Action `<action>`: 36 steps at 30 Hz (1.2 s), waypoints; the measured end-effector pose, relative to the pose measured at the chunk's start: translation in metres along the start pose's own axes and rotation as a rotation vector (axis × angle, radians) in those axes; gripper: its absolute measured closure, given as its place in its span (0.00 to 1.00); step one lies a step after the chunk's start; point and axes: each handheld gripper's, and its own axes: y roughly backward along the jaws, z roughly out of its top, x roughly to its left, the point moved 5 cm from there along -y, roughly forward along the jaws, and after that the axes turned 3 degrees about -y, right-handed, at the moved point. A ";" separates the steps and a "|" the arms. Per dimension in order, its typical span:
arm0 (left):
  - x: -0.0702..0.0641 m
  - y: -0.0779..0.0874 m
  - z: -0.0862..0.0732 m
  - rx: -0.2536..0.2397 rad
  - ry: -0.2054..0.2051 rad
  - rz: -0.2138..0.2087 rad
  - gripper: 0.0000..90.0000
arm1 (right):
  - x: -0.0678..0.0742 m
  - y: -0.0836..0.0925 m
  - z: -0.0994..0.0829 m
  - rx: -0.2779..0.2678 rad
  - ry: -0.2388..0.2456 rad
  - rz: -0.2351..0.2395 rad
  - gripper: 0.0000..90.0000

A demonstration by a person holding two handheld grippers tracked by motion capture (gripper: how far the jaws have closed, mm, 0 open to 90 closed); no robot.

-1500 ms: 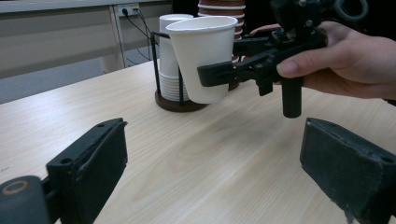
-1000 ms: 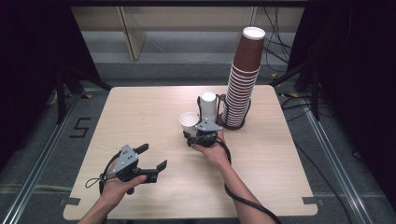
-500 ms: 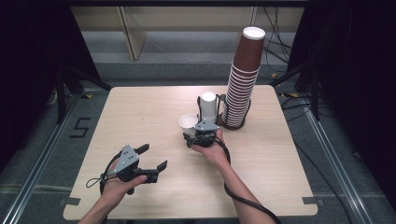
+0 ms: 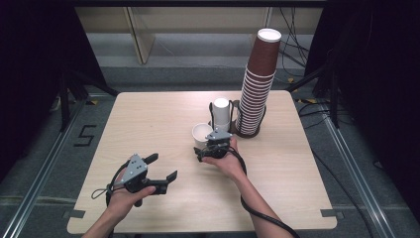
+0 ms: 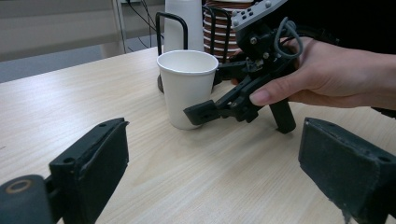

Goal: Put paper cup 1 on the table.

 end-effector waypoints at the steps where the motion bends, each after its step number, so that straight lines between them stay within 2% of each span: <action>1: 0.000 0.000 0.000 -0.001 0.002 0.000 0.09 | -0.001 0.002 0.001 -0.005 0.020 0.003 0.13; 2: 0.000 0.000 0.000 -0.002 0.005 -0.001 0.09 | 0.001 0.004 0.000 -0.010 -0.008 -0.001 0.11; 3: 0.001 0.000 0.000 -0.003 0.007 -0.002 0.09 | -0.001 0.006 0.000 -0.006 0.011 0.012 0.08; 7: 0.001 -0.001 0.002 -0.011 0.019 -0.015 0.09 | 0.000 0.019 -0.002 0.017 0.006 0.024 0.02; 11: 0.000 -0.003 0.004 -0.019 0.035 -0.032 0.08 | -0.002 0.030 -0.003 0.008 0.002 0.021 0.00; 13: 0.001 -0.006 0.005 -0.021 0.030 -0.034 0.07 | -0.005 0.043 -0.005 0.011 0.001 0.019 0.00; 14: 0.001 -0.006 0.005 -0.021 0.030 -0.034 0.07 | -0.005 0.043 -0.005 0.011 0.001 0.019 0.00; 15: 0.001 -0.007 0.005 -0.024 0.030 -0.031 0.07 | -0.007 0.047 -0.006 0.013 0.015 0.019 0.00; 17: 0.002 -0.009 0.006 -0.024 0.032 -0.023 0.06 | -0.014 0.063 -0.009 -0.005 0.036 0.003 0.00; 18: 0.002 -0.009 0.006 -0.024 0.032 -0.023 0.06 | -0.014 0.063 -0.009 -0.005 0.036 0.003 0.00; 19: 0.002 -0.010 0.007 -0.027 0.034 -0.023 0.06 | -0.019 0.073 -0.011 -0.012 0.033 -0.004 0.00; 20: 0.002 -0.010 0.007 -0.027 0.034 -0.023 0.06 | -0.019 0.073 -0.011 -0.012 0.033 -0.004 0.00; 22: 0.001 -0.011 0.006 -0.040 0.037 -0.030 0.06 | -0.026 0.087 -0.012 -0.026 0.030 -0.024 0.00; 23: 0.001 -0.011 0.006 -0.040 0.037 -0.030 0.06 | -0.026 0.087 -0.012 -0.026 0.030 -0.024 0.00; 24: 0.002 -0.010 0.005 -0.030 0.034 -0.021 0.06 | -0.027 0.092 -0.012 -0.030 0.022 -0.026 0.00; 25: 0.002 -0.010 0.005 -0.031 0.035 -0.021 0.06 | -0.033 0.102 -0.012 -0.050 0.038 -0.038 0.00; 26: 0.002 -0.011 0.005 -0.040 0.040 -0.027 0.06 | -0.033 0.102 -0.012 -0.050 0.038 -0.038 0.00; 27: 0.002 -0.011 0.005 -0.041 0.041 -0.027 0.06 | -0.035 0.110 -0.012 -0.066 0.022 -0.053 0.00; 28: 0.003 -0.010 0.005 -0.030 0.037 -0.020 0.06 | -0.036 0.115 -0.012 -0.064 0.026 -0.051 0.00; 30: 0.002 -0.010 0.005 -0.031 0.037 -0.021 0.06 | -0.037 0.117 -0.011 -0.082 0.032 -0.044 0.00; 31: 0.002 -0.010 0.006 -0.031 0.033 -0.022 0.05 | -0.039 0.126 -0.011 -0.090 0.023 -0.064 0.00; 34: 0.000 -0.009 0.007 -0.046 0.033 -0.028 0.05 | -0.042 0.133 -0.011 -0.106 0.019 -0.076 0.00; 36: 0.000 -0.008 0.008 -0.034 0.022 -0.024 0.05 | -0.044 0.139 -0.011 -0.119 0.017 -0.082 0.00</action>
